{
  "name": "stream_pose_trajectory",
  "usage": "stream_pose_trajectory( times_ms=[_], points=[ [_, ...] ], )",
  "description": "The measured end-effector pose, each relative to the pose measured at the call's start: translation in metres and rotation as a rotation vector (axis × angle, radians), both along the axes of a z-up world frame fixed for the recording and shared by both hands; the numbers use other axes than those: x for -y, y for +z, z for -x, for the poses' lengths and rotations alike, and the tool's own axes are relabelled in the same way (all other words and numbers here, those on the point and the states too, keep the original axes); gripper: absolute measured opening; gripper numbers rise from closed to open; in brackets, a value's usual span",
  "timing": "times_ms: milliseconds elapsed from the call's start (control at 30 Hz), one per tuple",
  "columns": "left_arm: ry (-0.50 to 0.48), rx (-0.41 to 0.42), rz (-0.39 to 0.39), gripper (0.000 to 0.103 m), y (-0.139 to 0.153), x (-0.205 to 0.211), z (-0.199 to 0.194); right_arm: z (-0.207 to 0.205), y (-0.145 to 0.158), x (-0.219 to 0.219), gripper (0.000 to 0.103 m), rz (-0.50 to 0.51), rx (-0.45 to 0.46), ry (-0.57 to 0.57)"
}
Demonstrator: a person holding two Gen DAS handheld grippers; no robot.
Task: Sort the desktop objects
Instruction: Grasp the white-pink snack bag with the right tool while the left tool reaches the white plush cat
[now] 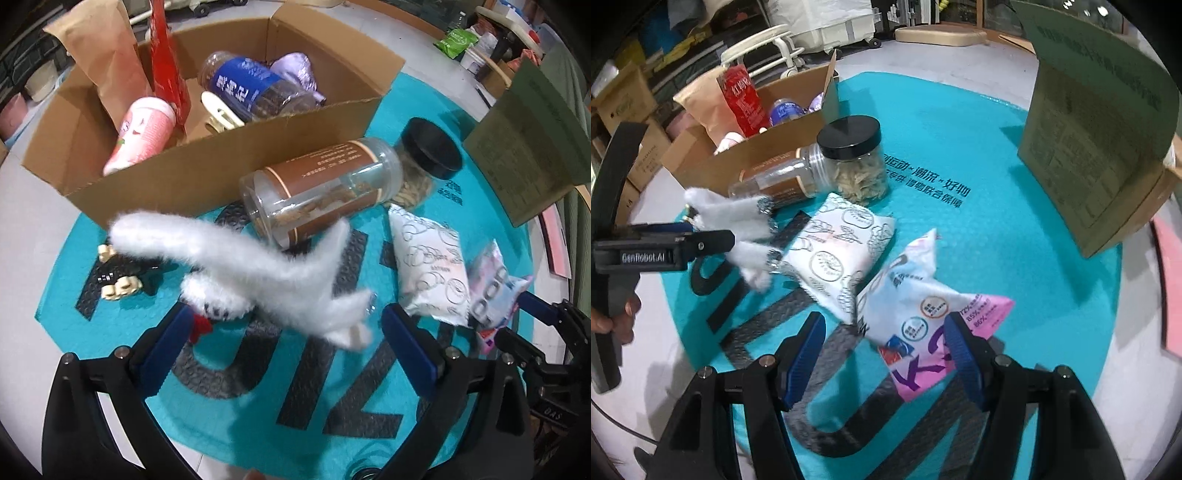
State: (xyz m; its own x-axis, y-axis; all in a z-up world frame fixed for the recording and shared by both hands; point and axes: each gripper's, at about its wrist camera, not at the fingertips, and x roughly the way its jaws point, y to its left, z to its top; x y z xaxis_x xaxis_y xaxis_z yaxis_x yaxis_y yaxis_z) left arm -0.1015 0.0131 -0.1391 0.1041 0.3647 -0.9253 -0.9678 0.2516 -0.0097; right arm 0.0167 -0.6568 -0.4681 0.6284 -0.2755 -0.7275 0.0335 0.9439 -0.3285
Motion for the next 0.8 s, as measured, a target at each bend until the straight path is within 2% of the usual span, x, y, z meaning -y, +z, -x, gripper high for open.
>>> stream_pose_trajectory(
  times_ms=[200, 400, 600, 800],
  points=[
    [0.045, 0.005, 0.041, 0.103, -0.020, -0.019, 0.006, -0.008, -0.004, 0.005, 0.069, 0.096, -0.025, 0.007],
    [0.061, 0.006, 0.114, 0.103, -0.040, -0.036, 0.008, -0.026, -0.009, 0.014, 0.076, 0.155, -0.104, 0.035],
    [0.021, -0.083, 0.078, 0.103, -0.046, -0.039, -0.006, -0.038, -0.017, 0.026, 0.077, 0.179, -0.153, -0.001],
    [0.038, -0.090, 0.050, 0.103, -0.048, -0.040, -0.004, -0.041, -0.030, 0.042, 0.079, 0.120, -0.174, -0.082]
  ],
)
